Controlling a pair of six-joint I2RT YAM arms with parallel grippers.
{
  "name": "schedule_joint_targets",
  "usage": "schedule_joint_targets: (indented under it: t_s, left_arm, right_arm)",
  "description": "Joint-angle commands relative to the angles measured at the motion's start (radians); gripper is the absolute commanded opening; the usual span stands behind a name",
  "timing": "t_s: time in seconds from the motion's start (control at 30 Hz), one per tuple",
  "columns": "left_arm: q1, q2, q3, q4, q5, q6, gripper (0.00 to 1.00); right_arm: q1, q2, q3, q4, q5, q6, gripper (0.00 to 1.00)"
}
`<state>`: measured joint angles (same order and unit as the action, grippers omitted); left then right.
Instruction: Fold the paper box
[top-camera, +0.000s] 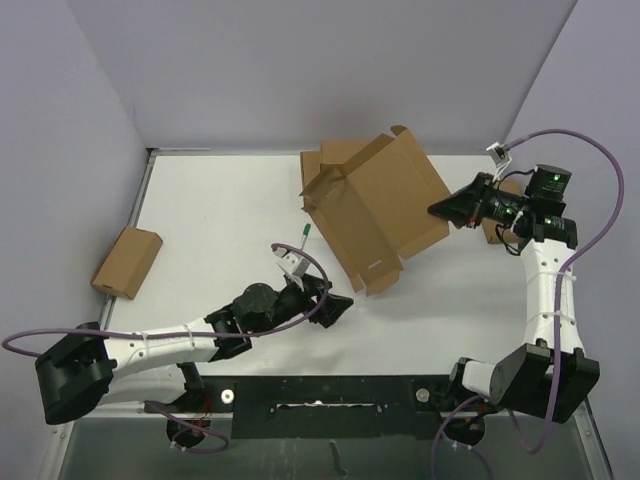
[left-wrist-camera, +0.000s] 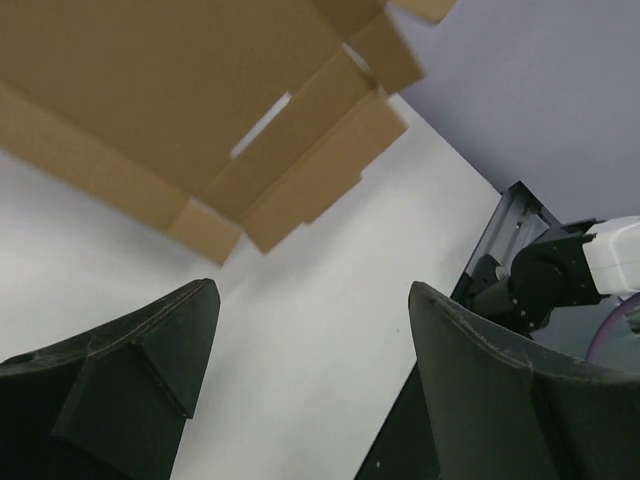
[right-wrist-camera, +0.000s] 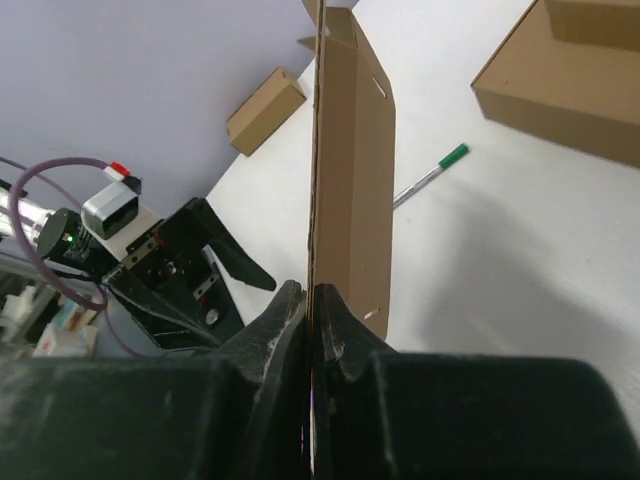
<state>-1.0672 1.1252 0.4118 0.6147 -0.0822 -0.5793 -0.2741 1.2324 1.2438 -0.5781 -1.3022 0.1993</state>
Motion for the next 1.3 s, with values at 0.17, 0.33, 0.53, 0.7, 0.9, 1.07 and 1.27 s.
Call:
schedule_joint_targets:
  t_s: [0.17, 0.33, 0.53, 0.7, 0.9, 1.07, 1.27]
  left_arm:
    - [-0.051, 0.095, 0.228, -0.176, -0.112, 0.279, 0.79]
    - [-0.061, 0.147, 0.230, -0.143, -0.055, 0.187, 0.78]
    - [-0.124, 0.218, 0.284, -0.208, -0.116, 0.247, 0.78]
    - [-0.026, 0.182, 0.218, -0.236, -0.087, 0.015, 0.68]
    - [-0.014, 0.155, 0.097, -0.124, -0.034, 0.057, 0.66]
    - [-0.071, 0.222, 0.070, -0.026, -0.041, 0.512, 0.70]
    - [-0.083, 0.345, 0.088, 0.118, -0.039, 0.763, 0.74]
  right_arm:
    - [-0.030, -0.023, -0.230, 0.390, -0.072, 0.400, 0.00]
    - [-0.063, 0.006, -0.258, 0.344, -0.077, 0.362, 0.00]
    - [-0.083, 0.046, -0.283, 0.345, -0.087, 0.343, 0.00]
    - [-0.091, 0.063, -0.289, 0.342, -0.093, 0.331, 0.00]
    - [-0.098, 0.077, -0.300, 0.350, -0.098, 0.318, 0.00]
    - [-0.098, 0.088, -0.300, 0.352, -0.103, 0.317, 0.00]
    - [-0.098, 0.090, -0.309, 0.363, -0.104, 0.319, 0.00]
